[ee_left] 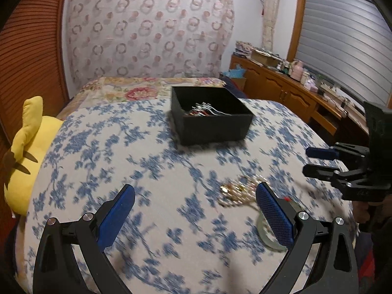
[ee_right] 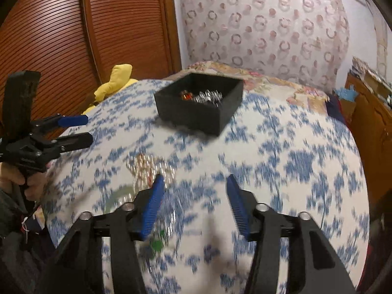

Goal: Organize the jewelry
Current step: 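Withdraw both tools from the box back to the remaining jewelry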

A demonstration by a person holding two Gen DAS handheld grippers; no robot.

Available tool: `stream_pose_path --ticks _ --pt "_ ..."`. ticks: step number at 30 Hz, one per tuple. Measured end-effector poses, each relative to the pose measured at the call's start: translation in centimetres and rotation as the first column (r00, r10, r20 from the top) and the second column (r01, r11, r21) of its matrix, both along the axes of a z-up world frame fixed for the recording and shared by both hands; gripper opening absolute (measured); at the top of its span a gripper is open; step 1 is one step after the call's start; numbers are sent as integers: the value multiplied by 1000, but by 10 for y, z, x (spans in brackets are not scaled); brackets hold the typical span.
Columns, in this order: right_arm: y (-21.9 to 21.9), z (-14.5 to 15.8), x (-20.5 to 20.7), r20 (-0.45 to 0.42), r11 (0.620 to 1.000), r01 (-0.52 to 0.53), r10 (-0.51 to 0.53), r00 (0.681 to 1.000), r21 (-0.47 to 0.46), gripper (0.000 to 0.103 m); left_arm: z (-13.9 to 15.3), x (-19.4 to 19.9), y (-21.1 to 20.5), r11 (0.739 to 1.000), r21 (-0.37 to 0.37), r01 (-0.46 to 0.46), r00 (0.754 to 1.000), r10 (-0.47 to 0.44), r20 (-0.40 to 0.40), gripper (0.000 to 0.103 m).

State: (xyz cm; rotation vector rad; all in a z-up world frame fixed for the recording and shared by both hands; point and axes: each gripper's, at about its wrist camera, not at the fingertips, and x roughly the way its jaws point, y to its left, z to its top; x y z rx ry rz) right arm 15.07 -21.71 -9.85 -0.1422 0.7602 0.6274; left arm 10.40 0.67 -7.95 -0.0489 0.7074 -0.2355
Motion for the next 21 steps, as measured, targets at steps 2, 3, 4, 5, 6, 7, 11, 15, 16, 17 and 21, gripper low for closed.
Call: stream_pose_path --ticks 2,3,4,5,6,7,11,15,16,17,21 --pt "-8 -7 -5 -12 1000 14 -14 1000 -1 49 -2 -5 -8 1000 0 21 1000 -21 -9 95" --pt "-11 -9 -6 -20 1000 20 -20 1000 3 47 -3 -7 -11 1000 0 29 1000 -29 -13 95" --pt "-13 -12 -8 -26 1000 26 -26 999 8 47 -4 -8 -15 999 1 37 999 -37 -19 95" --pt "-18 -16 -11 -33 999 34 -34 999 12 46 -5 -10 -20 999 6 49 999 -49 -23 95" --pt "-20 -18 -13 -36 999 41 -40 999 13 46 -7 -10 -23 998 8 55 998 -55 -26 95" --pt "-22 -20 -14 -38 999 44 -43 998 14 46 -9 -11 -27 998 10 64 997 -64 -33 95" --pt "-25 -26 -19 -46 998 52 -51 998 24 46 -18 -13 -43 995 4 102 993 -101 -68 95" --pt "-23 -26 -23 -40 999 42 -41 998 35 46 -21 -15 -54 992 25 125 990 -123 -72 95" --pt "-23 -26 -23 -39 999 42 -41 998 33 46 -20 -14 -56 991 26 130 989 -128 -70 95" --pt "-22 -27 -23 -41 998 41 -39 998 37 46 -20 -14 -56 991 25 133 989 -131 -70 95" --pt "-23 -28 -23 -41 998 41 -39 998 43 46 -21 -8 -56 988 14 151 985 -149 -84 80"
